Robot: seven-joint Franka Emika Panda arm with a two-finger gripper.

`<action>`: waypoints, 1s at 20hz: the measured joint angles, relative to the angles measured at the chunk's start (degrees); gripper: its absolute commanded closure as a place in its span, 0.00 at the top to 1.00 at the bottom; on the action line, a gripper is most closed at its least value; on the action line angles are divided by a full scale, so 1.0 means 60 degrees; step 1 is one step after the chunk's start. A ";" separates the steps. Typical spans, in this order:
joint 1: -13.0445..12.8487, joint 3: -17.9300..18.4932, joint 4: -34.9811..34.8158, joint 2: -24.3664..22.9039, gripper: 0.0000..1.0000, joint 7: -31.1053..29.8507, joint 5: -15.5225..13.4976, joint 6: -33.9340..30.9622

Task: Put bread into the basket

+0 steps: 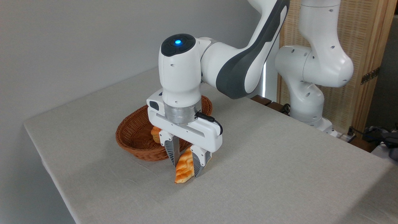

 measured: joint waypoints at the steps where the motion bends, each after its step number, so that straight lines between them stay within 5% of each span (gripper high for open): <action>1: 0.0000 0.0000 -0.0001 0.0000 0.47 0.0063 0.0000 0.0000; 3: 0.0000 0.0007 -0.0002 0.0000 0.36 0.0155 0.0000 0.0000; 20: 0.0082 0.0317 0.0022 -0.0191 0.36 0.0183 0.0000 0.0000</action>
